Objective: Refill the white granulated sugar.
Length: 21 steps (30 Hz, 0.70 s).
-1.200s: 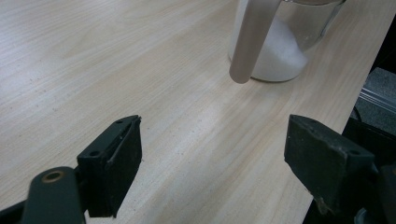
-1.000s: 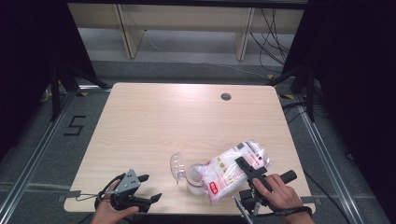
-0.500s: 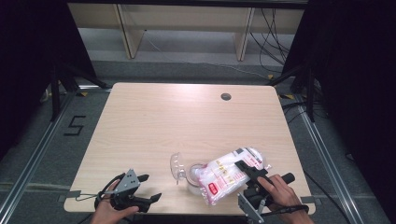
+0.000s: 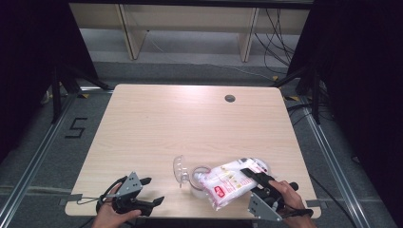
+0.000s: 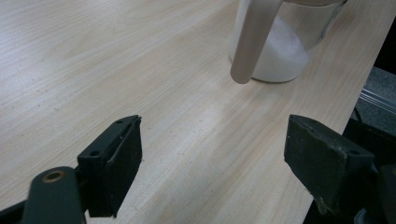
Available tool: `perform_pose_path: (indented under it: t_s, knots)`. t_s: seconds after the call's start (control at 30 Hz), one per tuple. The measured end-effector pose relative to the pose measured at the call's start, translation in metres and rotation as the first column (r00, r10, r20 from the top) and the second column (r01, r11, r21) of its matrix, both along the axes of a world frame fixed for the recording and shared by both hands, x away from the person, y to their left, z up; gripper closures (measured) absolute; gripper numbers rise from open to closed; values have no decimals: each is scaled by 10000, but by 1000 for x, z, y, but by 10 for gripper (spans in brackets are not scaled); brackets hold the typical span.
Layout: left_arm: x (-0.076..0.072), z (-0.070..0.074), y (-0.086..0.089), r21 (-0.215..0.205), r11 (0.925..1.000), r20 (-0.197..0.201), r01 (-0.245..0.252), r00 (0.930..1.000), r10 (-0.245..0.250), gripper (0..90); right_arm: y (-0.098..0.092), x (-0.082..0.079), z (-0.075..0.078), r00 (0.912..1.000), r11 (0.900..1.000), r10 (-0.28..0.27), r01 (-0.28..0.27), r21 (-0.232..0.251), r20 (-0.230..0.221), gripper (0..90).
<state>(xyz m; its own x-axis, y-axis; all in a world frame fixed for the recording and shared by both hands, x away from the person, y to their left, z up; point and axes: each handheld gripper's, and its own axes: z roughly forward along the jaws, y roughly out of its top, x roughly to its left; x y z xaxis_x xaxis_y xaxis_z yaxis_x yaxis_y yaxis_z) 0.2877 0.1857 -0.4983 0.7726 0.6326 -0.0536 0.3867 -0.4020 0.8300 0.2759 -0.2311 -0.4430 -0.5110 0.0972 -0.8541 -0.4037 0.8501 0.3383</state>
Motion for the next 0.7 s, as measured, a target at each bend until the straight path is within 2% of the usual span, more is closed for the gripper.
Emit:
perform_pose_path:
  t_s: [0.03,0.1,0.13,0.17,0.2,0.27,0.3,0.4,0.43,0.5,0.6,0.67,0.7]
  knots:
    - [0,-1,0,-86,10000,-98,5,10000,-6,190,-1,1,0,9999,9997,21,-17,259,-170,713]
    - [0,0,-1,-155,9999,-44,65,10000,-66,190,-4,3,2,9999,9991,101,-96,409,-122,715]
    - [0,0,-1,-102,9998,81,161,9998,-161,190,-5,3,2,9997,9983,46,-32,583,-234,716]
    - [0,0,-1,-124,9998,68,138,9999,-137,190,-6,3,0,9984,9948,-67,124,1010,-565,718]
    - [0,0,-1,-93,9998,96,162,9998,-161,191,-7,5,1,9983,9938,99,-35,1108,-576,720]
    - [0,0,-1,-123,9998,71,145,9999,-145,191,-10,6,-1,9921,9836,105,122,1801,-1247,724]
    - [0,0,-1,-126,9998,67,145,9999,-145,192,-11,8,-3,9896,9764,166,148,2155,-1431,727]
    - [1,0,-1,-96,9998,76,192,9998,-191,195,-14,12,-5,9833,9637,237,256,2659,-1807,734]
    - [0,0,-1,-85,9998,39,189,9998,-189,195,-15,13,-6,9816,9597,171,373,2786,-1903,737]
    - [1,-1,-1,-126,9998,90,182,9998,-181,195,-18,16,-7,9804,9582,100,469,2822,-1970,743]
    - [0,0,-1,-67,9998,24,205,9998,-205,195,-19,19,-10,9770,9604,-49,640,2710,-2133,750]
    - [0,0,-2,-85,9997,16,222,9998,-222,195,-21,22,-12,9713,9505,-214,932,2964,-2367,754]
    - [0,0,-1,-75,9997,21,229,9997,-229,195,-22,24,-12,9721,9518,-158,863,2944,-2340,755]
